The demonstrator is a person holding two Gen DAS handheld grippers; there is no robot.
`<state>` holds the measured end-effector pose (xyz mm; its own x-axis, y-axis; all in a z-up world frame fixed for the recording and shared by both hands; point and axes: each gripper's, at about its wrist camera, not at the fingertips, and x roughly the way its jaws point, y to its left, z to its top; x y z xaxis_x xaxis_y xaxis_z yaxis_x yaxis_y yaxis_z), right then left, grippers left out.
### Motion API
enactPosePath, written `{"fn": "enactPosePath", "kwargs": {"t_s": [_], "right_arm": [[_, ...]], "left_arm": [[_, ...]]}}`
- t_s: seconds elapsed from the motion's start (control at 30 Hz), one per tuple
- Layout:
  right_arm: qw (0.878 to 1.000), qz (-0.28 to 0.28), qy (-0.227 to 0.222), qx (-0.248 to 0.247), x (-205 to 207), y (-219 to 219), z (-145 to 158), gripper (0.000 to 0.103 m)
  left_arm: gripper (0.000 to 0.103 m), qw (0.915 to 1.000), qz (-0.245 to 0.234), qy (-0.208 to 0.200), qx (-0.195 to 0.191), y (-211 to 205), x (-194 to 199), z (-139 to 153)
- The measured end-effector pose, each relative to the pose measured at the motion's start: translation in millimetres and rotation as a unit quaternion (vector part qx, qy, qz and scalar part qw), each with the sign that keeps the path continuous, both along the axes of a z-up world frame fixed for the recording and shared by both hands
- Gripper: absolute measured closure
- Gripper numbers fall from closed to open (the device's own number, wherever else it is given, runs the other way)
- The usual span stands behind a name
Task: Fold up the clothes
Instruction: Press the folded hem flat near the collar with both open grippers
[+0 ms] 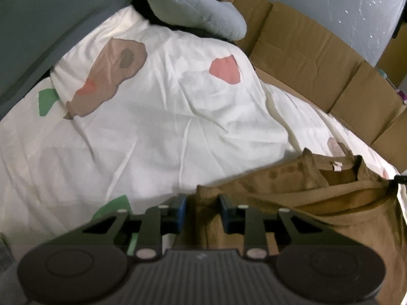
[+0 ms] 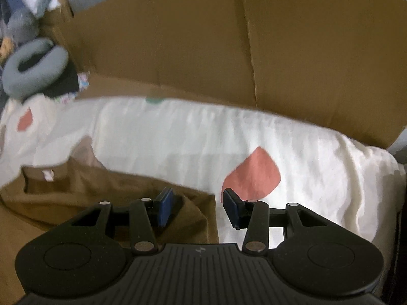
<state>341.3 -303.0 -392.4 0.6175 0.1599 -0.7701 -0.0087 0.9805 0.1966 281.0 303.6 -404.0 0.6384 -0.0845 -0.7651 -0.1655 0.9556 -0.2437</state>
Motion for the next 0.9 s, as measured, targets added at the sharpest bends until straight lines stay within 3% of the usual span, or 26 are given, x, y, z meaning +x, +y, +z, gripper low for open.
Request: {"fn": "enactPosePath", "kwargs": {"t_s": [0.23, 0.57, 0.9], "right_arm": [[1.0, 0.007, -0.004, 0.0, -14, -13, 10, 0.053], [0.996, 0.065, 0.04, -0.047, -22, 9, -21, 0.053], [0.996, 0.057, 0.008, -0.065, 2, 17, -19, 0.054]], "left_arm": [[0.076, 1.0, 0.001, -0.004, -0.002, 1, -1, -1], [0.077, 0.9999, -0.014, 0.001, 0.002, 1, 3, -4], [0.081, 0.9997, -0.019, -0.01, 0.013, -1, -4, -1]]}}
